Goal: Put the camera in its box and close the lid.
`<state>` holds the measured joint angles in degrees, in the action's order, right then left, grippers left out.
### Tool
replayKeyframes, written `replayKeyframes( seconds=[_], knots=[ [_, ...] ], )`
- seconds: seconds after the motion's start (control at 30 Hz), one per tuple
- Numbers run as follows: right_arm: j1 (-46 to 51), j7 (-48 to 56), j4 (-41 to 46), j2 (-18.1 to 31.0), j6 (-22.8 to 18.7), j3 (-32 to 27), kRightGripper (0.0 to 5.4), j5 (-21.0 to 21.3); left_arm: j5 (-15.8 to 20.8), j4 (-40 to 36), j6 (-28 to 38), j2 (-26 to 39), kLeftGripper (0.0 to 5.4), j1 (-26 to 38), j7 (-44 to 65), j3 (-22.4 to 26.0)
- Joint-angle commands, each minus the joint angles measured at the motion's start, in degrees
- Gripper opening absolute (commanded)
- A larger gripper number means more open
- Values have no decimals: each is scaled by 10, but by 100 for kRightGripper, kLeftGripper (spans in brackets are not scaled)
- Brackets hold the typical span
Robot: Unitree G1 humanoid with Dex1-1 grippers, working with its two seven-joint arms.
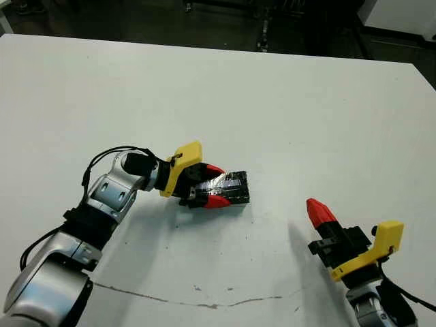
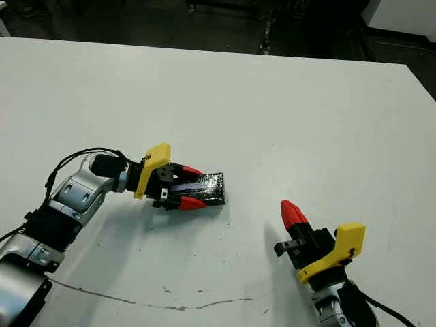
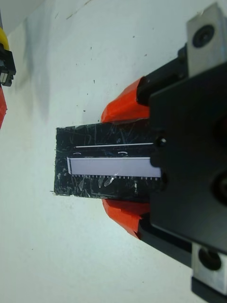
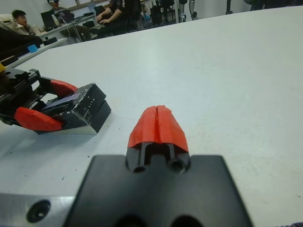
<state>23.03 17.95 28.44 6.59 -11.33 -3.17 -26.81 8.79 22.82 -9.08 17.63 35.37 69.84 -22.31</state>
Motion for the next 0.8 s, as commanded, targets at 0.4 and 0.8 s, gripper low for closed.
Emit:
replayKeyframes(
  seconds=[0.4, 0.8],
  knots=[
    [4, -11, 2, 5, -6, 0, 0, 14, -33, 34, -59, -45, 316, -19, 6, -70],
    [2, -13, 1, 3, -6, 1, 0, 8, -92, -66, -152, -15, 316, -22, -26, -116]
  ],
)
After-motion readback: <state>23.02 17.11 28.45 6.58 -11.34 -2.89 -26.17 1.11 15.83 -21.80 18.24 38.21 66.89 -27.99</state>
